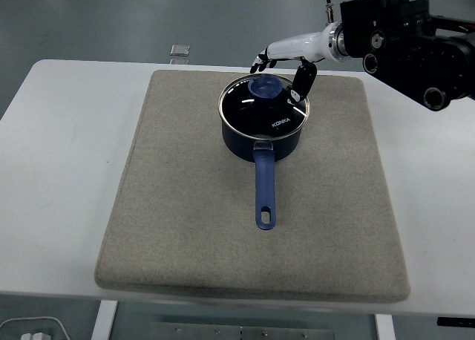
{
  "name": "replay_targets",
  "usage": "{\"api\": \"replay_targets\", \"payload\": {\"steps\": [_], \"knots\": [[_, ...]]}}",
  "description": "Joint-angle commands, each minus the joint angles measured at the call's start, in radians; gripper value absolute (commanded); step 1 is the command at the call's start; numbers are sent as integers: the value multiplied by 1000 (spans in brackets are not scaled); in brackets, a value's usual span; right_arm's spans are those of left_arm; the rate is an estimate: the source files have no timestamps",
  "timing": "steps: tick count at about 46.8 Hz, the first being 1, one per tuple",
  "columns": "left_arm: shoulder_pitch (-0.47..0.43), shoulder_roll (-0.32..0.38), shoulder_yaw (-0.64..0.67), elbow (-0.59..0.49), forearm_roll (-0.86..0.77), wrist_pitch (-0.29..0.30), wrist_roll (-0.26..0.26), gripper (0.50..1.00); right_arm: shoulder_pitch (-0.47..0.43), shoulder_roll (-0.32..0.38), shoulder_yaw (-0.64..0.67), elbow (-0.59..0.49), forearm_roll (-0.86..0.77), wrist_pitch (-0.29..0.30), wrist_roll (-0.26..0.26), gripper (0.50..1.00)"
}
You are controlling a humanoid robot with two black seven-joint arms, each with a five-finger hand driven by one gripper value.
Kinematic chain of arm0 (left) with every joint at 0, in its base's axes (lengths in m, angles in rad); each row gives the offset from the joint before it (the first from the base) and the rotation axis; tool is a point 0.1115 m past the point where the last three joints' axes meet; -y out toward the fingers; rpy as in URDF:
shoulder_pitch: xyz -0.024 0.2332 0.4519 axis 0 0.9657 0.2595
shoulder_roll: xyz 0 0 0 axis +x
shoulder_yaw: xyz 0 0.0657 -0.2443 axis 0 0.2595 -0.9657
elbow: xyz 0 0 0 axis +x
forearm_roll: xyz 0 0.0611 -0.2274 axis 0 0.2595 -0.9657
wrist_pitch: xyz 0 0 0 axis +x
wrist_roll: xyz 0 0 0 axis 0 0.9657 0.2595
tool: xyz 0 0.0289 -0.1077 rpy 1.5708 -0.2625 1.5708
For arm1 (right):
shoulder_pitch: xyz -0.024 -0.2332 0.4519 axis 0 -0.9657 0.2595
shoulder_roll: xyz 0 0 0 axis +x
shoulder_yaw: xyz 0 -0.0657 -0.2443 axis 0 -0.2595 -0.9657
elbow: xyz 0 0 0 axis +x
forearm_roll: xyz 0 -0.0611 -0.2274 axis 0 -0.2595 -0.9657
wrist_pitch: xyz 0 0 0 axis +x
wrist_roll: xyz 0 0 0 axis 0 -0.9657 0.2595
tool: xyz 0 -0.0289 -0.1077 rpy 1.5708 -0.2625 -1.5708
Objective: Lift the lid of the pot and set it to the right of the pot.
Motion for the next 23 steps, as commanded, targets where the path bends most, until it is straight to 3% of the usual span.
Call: {"api": "replay_targets", "payload": {"steps": [1, 23], "knots": [[1, 0, 0, 0, -1, 0, 0, 1000, 3, 0, 2, 0, 0, 0, 0, 883], [-1, 0, -1, 0, 1, 0, 0, 1000, 4, 32, 3, 0, 1, 2, 2, 856]]}}
